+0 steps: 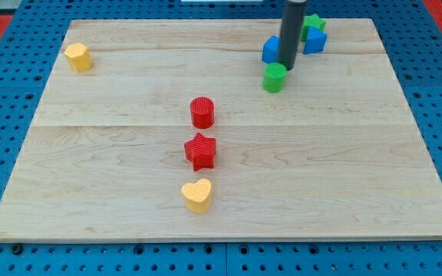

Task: Move the green circle above the red circle

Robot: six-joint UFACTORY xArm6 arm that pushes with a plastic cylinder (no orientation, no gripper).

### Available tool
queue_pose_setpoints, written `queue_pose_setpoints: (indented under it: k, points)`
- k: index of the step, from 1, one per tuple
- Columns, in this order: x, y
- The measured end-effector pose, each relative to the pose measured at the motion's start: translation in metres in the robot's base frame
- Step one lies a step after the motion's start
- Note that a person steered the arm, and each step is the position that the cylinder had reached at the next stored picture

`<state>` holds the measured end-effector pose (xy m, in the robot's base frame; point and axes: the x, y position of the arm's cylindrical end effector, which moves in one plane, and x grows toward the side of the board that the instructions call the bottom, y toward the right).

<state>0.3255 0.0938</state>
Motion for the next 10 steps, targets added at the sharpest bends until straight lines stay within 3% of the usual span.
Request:
queue_pose_setpoints:
  k: [1,2,4,6,7,10]
  points:
    - [0.001,0.043]
    - [0.015,0.045]
    - [0.019,-0.043]
    - [0.061,-0.018]
    - [0.047,-0.074]
    - [0.028,-0.089]
